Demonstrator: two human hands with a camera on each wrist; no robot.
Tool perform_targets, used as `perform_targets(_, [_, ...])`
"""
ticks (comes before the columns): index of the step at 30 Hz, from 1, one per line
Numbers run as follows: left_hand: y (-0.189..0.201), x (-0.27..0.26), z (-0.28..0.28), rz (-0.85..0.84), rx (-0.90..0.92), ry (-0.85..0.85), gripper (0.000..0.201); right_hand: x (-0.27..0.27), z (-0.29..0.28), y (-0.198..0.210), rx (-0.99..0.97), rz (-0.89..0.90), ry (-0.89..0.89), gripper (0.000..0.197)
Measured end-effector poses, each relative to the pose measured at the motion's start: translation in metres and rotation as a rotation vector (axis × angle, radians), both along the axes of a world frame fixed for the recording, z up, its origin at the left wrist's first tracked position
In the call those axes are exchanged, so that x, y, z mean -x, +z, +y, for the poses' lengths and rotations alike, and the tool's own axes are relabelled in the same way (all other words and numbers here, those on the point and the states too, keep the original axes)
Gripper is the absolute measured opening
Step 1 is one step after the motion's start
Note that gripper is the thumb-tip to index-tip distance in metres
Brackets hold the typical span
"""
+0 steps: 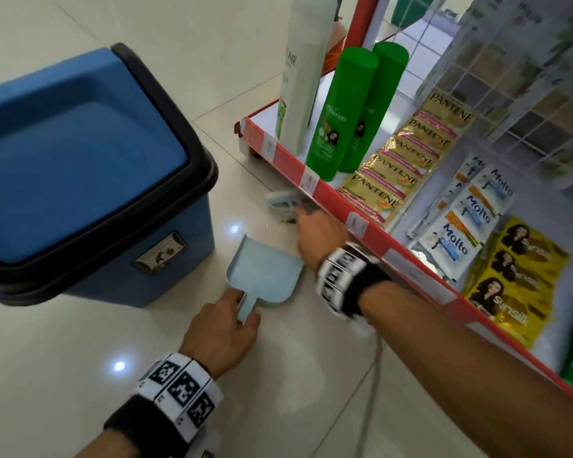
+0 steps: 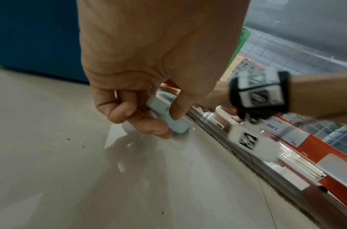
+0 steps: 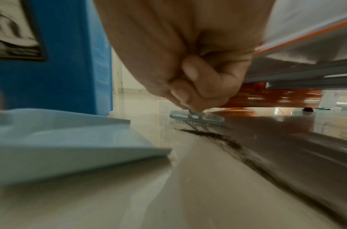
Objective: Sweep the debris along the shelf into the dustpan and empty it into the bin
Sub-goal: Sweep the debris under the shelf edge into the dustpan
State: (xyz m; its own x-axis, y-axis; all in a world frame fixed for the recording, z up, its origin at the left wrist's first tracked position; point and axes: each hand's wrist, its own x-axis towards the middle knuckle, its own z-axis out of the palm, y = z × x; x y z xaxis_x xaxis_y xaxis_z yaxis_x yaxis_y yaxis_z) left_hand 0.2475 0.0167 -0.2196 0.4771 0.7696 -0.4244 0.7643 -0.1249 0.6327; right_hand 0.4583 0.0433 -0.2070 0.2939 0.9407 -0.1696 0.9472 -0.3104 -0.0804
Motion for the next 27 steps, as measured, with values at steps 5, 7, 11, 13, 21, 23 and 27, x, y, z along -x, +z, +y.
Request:
perform_targets(5, [-0.004, -0.006, -0.003, -0.002, 0.06, 0.01, 0.021, -0.018, -0.076, 0.019, 0.056, -0.058, -0.025, 0.015])
perform_targets(7, [-0.005, -0.007, -0.004, -0.016, 0.079, 0.026, 0.021, -0.018, -0.078, 0.027, 0.029, -0.077, -0.01, 0.015])
perform_targets(11, [-0.002, -0.007, -0.009, -0.031, 0.097, 0.048, 0.021, -0.005, -0.041, 0.033, -0.1, -0.028, 0.072, 0.023])
perform_targets(13, [-0.001, -0.005, -0.011, -0.022, 0.079, 0.041, 0.023, 0.006, -0.012, 0.029, -0.142, -0.013, 0.12, 0.026])
perform_targets(21, [0.004, 0.0, -0.013, -0.021, 0.103, 0.014, 0.029, -0.004, -0.023, 0.015, 0.028, -0.08, 0.189, 0.035])
perform_targets(23, [0.004, 0.002, -0.012, -0.017, 0.102, -0.002, 0.029, -0.018, -0.056, 0.019, 0.087, -0.091, 0.2, 0.036])
perform_targets(27, [0.003, -0.001, -0.013, -0.032, 0.096, -0.045, 0.027, -0.038, -0.104, 0.037, 0.186, -0.121, 0.19, 0.027])
